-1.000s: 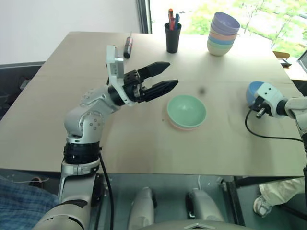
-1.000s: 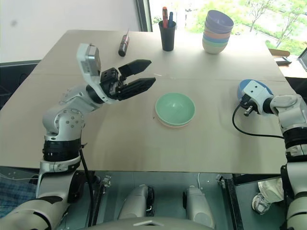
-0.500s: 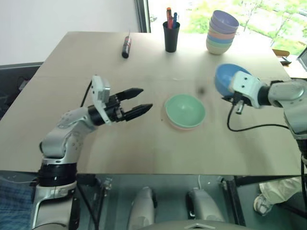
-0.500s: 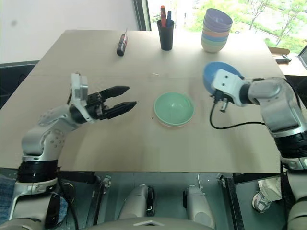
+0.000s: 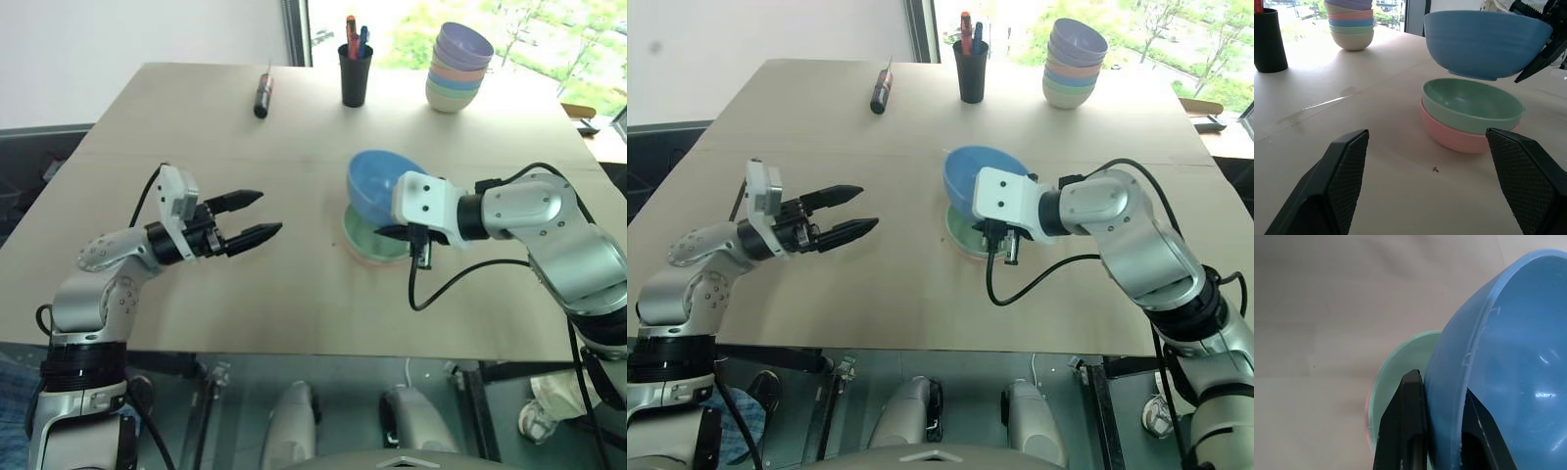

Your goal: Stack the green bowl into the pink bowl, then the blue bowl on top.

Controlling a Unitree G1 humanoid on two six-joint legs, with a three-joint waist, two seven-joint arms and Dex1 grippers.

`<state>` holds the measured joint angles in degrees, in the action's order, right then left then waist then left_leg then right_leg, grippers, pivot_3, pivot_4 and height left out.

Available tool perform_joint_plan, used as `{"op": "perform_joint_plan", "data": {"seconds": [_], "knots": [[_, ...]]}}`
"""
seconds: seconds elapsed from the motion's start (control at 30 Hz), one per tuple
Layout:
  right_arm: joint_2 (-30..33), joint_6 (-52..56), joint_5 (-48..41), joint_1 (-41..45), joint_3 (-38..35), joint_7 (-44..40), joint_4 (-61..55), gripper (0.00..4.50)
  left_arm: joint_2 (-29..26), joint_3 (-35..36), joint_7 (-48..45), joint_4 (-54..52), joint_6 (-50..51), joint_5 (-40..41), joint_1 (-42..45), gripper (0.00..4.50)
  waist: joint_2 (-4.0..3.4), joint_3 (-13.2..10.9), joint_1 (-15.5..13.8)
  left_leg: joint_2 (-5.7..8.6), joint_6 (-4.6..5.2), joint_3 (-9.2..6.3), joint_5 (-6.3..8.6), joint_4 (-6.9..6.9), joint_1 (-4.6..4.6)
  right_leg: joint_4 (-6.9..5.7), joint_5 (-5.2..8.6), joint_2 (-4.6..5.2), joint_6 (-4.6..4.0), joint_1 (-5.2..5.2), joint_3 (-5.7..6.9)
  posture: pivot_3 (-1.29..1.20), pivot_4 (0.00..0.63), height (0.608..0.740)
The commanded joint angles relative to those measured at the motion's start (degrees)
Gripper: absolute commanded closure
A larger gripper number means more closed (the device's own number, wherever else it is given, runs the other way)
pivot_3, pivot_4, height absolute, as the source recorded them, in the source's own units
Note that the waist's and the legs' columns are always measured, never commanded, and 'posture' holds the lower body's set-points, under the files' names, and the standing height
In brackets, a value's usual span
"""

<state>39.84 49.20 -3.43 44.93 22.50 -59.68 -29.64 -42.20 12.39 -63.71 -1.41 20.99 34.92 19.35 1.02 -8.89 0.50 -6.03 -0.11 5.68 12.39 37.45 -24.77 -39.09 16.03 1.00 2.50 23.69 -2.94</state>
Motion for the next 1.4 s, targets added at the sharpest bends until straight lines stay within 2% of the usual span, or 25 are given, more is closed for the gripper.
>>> {"op": "perform_joint_plan", "data": {"seconds": [0.03, 0.07, 0.17, 0.2, 0.23, 0.47, 0.7, 0.83, 0.9, 1.03, 1.4], "knots": [[0.3, -0.6, -0.2, 1.5, 2.2, -0.3, -2.8, 3.72, -0.8, 1.3, -0.7, 0.1, -1.9, -0.3, 1.6, 0.44, 0.00, 0.0, 0.1, 0.00, 0.00, 0.00, 0.00, 0.00, 0.00, 0.00, 0.00, 0.00, 0.00, 0.00, 0.00, 0.00, 0.150, 0.740], [0.6, -0.4, -0.4, 1.3, 2.7, -0.6, -3.1, 3.48, -0.7, 1.2, -0.7, 0.2, -2.0, -0.4, 1.8, 0.44, 0.00, 0.0, 0.1, 0.00, 0.00, 0.00, 0.00, 0.00, 0.00, 0.00, 0.00, 0.00, 0.00, 0.00, 0.00, 0.00, 0.150, 0.740], [0.4, 0.8, -0.5, 0.7, 2.2, 1.0, -3.7, 2.22, -0.3, 0.7, -0.7, 0.2, -2.2, -0.5, 2.1, 0.44, 0.01, 0.0, 0.1, 0.00, 0.00, 0.01, 0.00, 0.00, -0.01, 0.01, 0.00, 0.00, 0.00, 0.00, -0.01, 0.00, 0.150, 0.740], [0.2, 1.6, -0.5, 0.3, 1.5, 2.0, -4.0, 2.22, -0.2, 0.5, -0.8, 0.1, -2.4, -0.6, 2.2, 0.44, 0.01, 0.0, 0.1, 0.00, 0.01, 0.01, 0.00, 0.00, -0.01, 0.01, 0.00, 0.00, 0.00, 0.00, -0.01, 0.00, 0.150, 0.740], [0.1, 2.1, -0.5, 0.0, 1.0, 2.7, -4.2, 1.52, -0.2, 0.3, -0.8, 0.1, -2.6, -0.8, 2.2, 0.44, 0.01, 0.0, 0.1, 0.00, 0.00, 0.01, 0.00, 0.00, 0.00, 0.01, 0.00, 0.00, 0.00, 0.00, -0.01, 0.00, 0.150, 0.740], [0.9, 8.0, -9.3, -4.9, -15.5, 4.6, -4.6, 1.52, 1.2, -0.5, 0.7, -1.0, -1.3, -0.6, 2.7, 0.44, 0.06, 0.0, -0.1, 0.00, 0.01, -0.01, 0.00, 0.01, -0.02, 0.01, 0.00, 0.01, 0.00, -0.02, 0.01, 0.00, 0.150, 0.740], [4.3, 11.2, -19.1, -18.3, -34.7, 3.8, -6.6, 1.52, 3.1, -1.1, 4.7, -4.3, 4.3, 1.3, 1.6, 0.44, 0.09, 0.0, -0.3, 0.01, 0.01, -0.06, 0.01, -0.05, -0.03, 0.12, 0.00, 0.00, 0.01, -0.06, 0.03, 0.00, 0.150, 0.740], [0.6, -0.4, -23.9, -26.7, -44.1, 1.8, -5.1, 1.52, 4.8, -0.9, 6.2, -7.2, 3.6, 1.2, -0.8, 0.44, 0.11, 0.0, 0.1, 0.01, 0.01, -0.09, 0.01, -0.03, 0.01, 0.10, -0.01, -0.01, 0.01, -0.12, 0.04, 0.00, 0.150, 0.740], [-1.7, -1.0, -28.0, -31.3, -49.2, 2.0, -5.1, 1.52, 4.7, -1.7, 6.7, -7.7, 2.6, -0.6, -2.1, 0.44, 0.11, 0.0, 0.1, 0.00, 0.01, -0.13, 0.01, -0.03, 0.03, 0.07, -0.01, -0.03, 0.02, -0.13, 0.04, 0.00, 0.150, 0.740], [-1.5, -9.1, -31.1, -40.7, -53.4, -3.1, -4.2, 1.52, 4.9, -1.4, 6.8, -7.9, 0.4, -2.1, -3.5, 0.44, 0.10, 0.0, 0.2, 0.01, 0.01, -0.14, 0.01, -0.02, 0.05, 0.09, -0.01, -0.03, 0.02, -0.20, 0.06, 0.00, 0.150, 0.740], [0.3, -22.4, -28.8, -50.1, -53.2, -3.4, 2.3, 1.52, 5.8, -1.8, 5.7, -6.1, -3.5, -3.7, -3.9, 0.44, 0.14, 0.1, 0.1, 0.02, 0.01, -0.17, 0.01, 0.00, 0.14, 0.09, -0.01, -0.02, 0.03, -0.28, 0.07, 0.00, 0.150, 0.740]]}}
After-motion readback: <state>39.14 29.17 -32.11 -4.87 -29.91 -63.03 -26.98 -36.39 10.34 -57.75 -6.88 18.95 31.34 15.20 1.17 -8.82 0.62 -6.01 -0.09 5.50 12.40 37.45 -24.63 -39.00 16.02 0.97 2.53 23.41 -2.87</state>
